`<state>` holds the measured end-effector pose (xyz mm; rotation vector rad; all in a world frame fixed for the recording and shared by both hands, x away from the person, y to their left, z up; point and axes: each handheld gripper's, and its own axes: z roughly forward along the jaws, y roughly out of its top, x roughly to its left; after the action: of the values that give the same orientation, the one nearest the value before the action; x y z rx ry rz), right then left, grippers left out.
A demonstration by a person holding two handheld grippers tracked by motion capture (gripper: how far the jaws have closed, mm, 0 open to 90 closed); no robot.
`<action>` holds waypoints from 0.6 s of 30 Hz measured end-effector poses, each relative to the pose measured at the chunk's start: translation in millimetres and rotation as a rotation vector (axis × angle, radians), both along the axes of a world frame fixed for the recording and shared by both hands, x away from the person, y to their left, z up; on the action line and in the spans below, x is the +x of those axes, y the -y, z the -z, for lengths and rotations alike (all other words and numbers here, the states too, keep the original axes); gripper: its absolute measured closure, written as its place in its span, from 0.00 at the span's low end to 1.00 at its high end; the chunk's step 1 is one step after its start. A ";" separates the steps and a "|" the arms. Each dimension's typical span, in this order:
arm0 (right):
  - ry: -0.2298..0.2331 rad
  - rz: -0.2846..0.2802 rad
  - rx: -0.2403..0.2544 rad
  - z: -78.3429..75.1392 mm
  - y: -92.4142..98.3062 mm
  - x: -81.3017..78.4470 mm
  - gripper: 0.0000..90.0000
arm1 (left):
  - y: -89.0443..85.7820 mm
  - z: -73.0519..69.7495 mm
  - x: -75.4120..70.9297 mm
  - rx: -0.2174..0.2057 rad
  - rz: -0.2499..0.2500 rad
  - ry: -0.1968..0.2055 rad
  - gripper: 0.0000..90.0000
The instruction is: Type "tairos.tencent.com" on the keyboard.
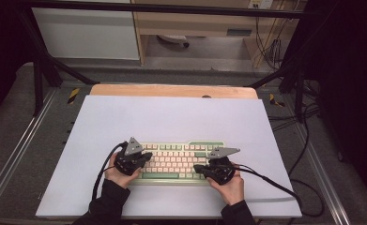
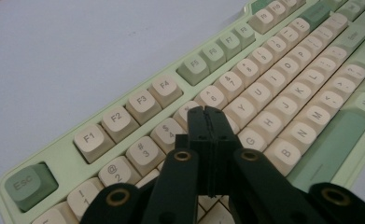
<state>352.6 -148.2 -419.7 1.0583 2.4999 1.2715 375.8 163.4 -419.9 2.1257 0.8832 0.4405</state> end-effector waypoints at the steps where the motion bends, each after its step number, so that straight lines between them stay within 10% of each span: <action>1: -0.005 0.002 0.000 0.1 0.7 -0.4 1.00 | 0.3 0.8 0.6 0.000 0.000 -0.002 1.00; 18: -0.006 -0.002 0.006 1.7 2.6 -1.7 1.00 | 3.5 8.8 1.8 0.013 0.005 -0.002 1.00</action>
<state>350.9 -150.8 -421.5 1.0634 2.5038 1.2793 377.6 159.9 -428.7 2.1405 0.8789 0.4429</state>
